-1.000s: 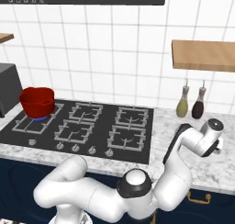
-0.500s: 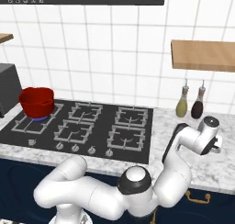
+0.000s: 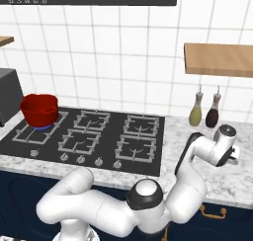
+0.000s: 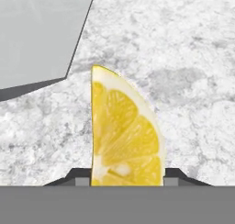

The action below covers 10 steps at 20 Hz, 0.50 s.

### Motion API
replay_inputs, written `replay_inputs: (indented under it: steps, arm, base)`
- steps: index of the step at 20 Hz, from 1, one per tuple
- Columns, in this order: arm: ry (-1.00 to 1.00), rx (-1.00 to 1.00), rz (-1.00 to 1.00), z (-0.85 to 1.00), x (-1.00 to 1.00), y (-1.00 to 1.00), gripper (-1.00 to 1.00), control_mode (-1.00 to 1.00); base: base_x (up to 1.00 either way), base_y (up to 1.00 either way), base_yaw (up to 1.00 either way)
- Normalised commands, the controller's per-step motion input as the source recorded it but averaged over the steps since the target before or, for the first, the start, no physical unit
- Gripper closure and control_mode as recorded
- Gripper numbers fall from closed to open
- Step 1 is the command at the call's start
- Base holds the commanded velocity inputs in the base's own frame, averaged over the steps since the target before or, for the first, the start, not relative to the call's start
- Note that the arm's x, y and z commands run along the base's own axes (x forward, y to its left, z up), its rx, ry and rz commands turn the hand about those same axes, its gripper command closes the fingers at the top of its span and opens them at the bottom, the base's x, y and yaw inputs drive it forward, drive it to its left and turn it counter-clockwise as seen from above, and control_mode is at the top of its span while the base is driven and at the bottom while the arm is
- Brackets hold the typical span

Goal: Put the mushroom and lemon wedge in the pot. Retrieve the spatula and lightly stir the vegetables in the pot.

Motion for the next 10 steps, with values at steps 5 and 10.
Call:
replay_inputs:
  steps: [5,10]
  arm:
    - [-0.17,0.01,0.0,0.21,-0.96,0.3,1.0,-1.0]
    - [-0.05,0.0,0.01,0.66,-0.77,0.94,1.0,-1.0]
  base:
    - [0.0,0.0,0.0]
    - [0.0,0.0,0.0]
